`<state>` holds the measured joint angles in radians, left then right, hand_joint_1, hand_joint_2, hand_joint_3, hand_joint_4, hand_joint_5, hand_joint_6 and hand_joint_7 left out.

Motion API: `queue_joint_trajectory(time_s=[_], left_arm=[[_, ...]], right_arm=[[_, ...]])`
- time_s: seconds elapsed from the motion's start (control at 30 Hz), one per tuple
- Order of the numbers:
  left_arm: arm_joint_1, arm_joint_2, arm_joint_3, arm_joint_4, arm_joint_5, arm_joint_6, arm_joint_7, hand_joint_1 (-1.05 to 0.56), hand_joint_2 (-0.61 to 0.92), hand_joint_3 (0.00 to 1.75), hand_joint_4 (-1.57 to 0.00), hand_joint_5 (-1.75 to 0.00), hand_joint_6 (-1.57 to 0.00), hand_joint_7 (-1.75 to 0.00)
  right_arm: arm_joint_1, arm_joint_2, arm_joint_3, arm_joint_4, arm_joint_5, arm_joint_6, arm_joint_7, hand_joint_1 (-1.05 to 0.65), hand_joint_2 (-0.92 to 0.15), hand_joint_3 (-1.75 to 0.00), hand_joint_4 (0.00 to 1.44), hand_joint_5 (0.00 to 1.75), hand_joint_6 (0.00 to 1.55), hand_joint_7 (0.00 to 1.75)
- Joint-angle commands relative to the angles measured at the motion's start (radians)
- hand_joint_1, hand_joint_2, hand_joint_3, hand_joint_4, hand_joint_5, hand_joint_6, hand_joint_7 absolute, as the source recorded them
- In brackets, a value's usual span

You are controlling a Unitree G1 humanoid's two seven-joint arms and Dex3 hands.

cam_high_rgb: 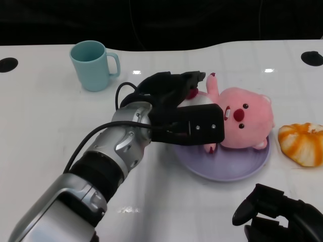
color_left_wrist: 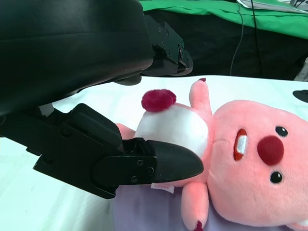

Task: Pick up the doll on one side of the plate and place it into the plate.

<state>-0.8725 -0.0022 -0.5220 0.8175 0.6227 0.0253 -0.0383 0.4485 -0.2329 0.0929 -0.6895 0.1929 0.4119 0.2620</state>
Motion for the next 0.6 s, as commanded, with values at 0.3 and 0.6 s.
queue_joint_trajectory(time_s=[0.3, 0.6], left_arm=[[0.121, 0.121, 0.033, -0.263, -0.016, -0.019, -0.067, -0.91, 0.92, 0.57, 0.00, -0.35, -0.17, -0.02], [0.267, 0.201, 0.094, -0.467, -0.038, -0.076, -0.054, -0.86, 0.92, 0.52, 0.00, -0.46, -0.20, -0.03]], right_arm=[[0.002, -0.006, -0.012, -0.010, 0.006, -0.002, -0.002, -0.12, -0.65, -1.09, 0.66, 1.75, 0.48, 1.49], [-0.001, -0.014, -0.020, -0.009, 0.003, 0.002, 0.002, -0.12, -0.64, -1.10, 0.66, 1.75, 0.48, 1.50]])
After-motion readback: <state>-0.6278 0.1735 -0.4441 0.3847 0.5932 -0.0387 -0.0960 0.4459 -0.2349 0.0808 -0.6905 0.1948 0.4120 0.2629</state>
